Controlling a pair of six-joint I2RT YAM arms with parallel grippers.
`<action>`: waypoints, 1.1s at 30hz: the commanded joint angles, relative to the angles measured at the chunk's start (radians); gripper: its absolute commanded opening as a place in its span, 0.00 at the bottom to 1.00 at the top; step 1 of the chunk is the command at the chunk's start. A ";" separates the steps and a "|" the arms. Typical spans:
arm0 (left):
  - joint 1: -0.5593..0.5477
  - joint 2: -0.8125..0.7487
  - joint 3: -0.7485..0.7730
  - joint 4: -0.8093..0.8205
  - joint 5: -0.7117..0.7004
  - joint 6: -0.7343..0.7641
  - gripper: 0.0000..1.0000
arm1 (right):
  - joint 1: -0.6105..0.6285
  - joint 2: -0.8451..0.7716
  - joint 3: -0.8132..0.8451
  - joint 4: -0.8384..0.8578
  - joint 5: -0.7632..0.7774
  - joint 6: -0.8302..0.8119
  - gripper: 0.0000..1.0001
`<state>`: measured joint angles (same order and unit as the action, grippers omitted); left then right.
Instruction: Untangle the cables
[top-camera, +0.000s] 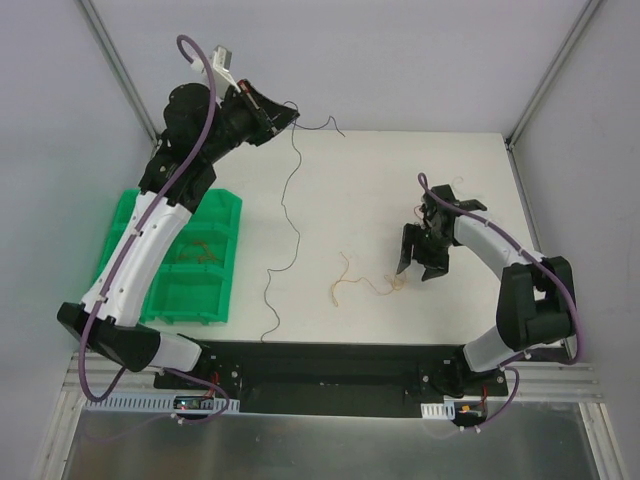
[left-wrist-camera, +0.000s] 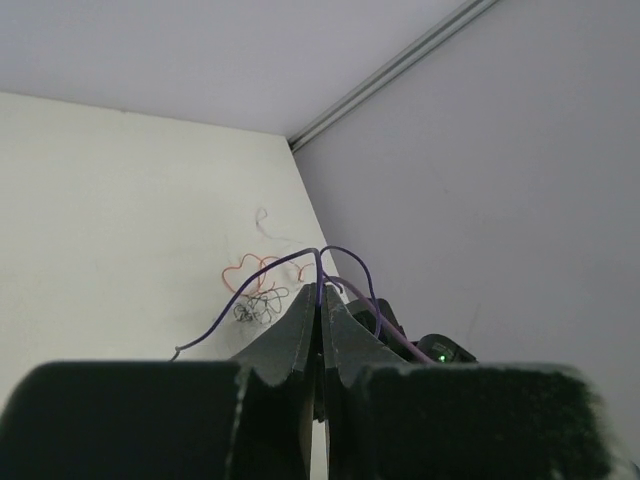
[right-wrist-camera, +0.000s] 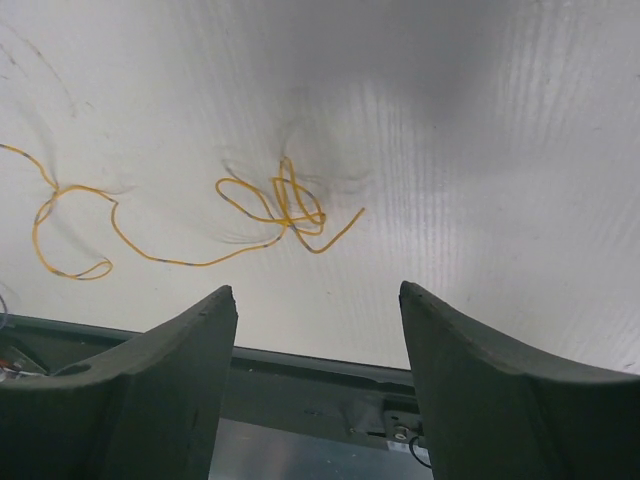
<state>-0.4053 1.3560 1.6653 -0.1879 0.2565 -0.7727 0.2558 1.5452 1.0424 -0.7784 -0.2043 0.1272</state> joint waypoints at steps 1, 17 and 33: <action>-0.012 0.049 0.111 -0.031 0.058 -0.019 0.00 | -0.023 0.006 0.036 -0.073 0.027 -0.063 0.69; -0.044 -0.233 -0.637 -0.297 0.138 0.108 0.00 | -0.006 -0.171 -0.064 -0.045 -0.023 -0.104 0.79; -0.102 -0.083 -0.845 -0.351 0.098 0.265 0.12 | -0.004 -0.115 -0.071 -0.028 -0.069 -0.093 0.78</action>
<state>-0.4881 1.2182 0.7811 -0.5385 0.3832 -0.5735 0.2466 1.4418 0.9771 -0.8055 -0.2462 0.0402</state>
